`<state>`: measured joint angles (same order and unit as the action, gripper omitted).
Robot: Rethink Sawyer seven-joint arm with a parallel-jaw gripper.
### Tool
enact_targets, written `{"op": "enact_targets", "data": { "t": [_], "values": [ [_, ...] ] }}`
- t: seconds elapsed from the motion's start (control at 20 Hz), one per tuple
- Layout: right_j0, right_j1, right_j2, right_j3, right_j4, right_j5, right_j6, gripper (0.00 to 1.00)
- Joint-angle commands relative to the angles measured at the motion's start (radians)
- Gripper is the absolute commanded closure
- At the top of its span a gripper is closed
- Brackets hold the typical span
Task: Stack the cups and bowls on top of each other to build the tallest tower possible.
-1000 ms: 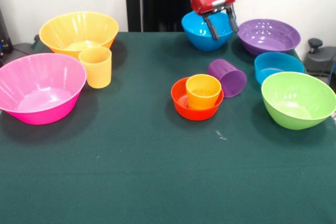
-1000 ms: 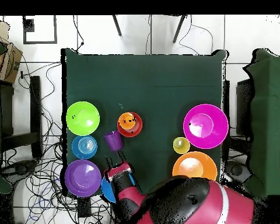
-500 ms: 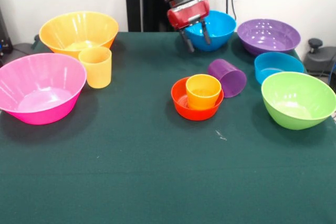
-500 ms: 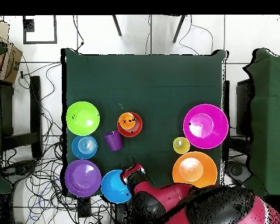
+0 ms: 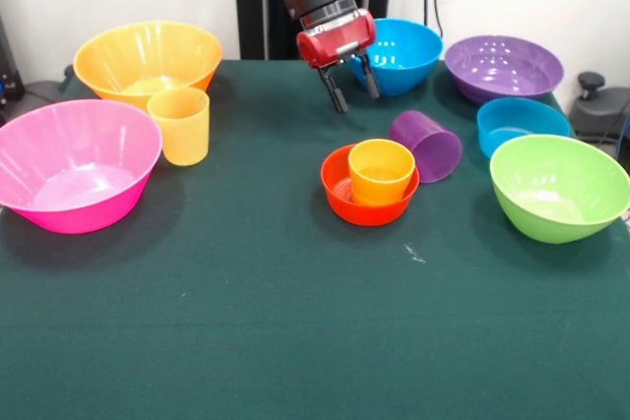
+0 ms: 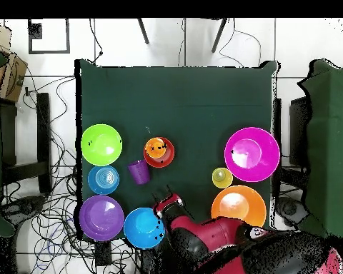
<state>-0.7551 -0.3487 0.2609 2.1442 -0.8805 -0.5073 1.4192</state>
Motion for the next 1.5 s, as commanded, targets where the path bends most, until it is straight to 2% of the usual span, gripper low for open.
{"op": "enact_targets", "data": {
  "t": [0.05,0.2,0.5,0.8,0.9,1.0,1.1,1.25,1.4,1.45,1.5],
  "values": [
    [0.009,-0.069,0.157,-0.037,0.039,0.225,0.177,0.00],
    [0.006,-0.137,0.177,0.027,0.080,0.250,0.192,0.00],
    [-0.044,-0.358,0.292,0.154,0.176,0.415,0.147,0.00],
    [-0.070,-0.418,0.347,0.156,0.225,0.561,0.064,0.00],
    [-0.053,-0.429,0.328,0.156,0.202,0.530,0.075,0.00],
    [-0.034,-0.407,0.309,0.143,0.191,0.526,0.083,0.00],
    [0.033,-0.393,0.242,0.118,0.158,0.491,0.092,0.00],
    [0.066,-0.324,0.197,0.086,0.117,0.482,0.087,0.00],
    [0.133,-0.276,0.138,0.053,0.086,0.440,0.089,0.00],
    [0.125,-0.245,0.145,0.050,0.089,0.449,0.091,0.00],
    [0.144,-0.240,0.135,0.054,0.103,0.449,0.105,0.00]
  ]
}}
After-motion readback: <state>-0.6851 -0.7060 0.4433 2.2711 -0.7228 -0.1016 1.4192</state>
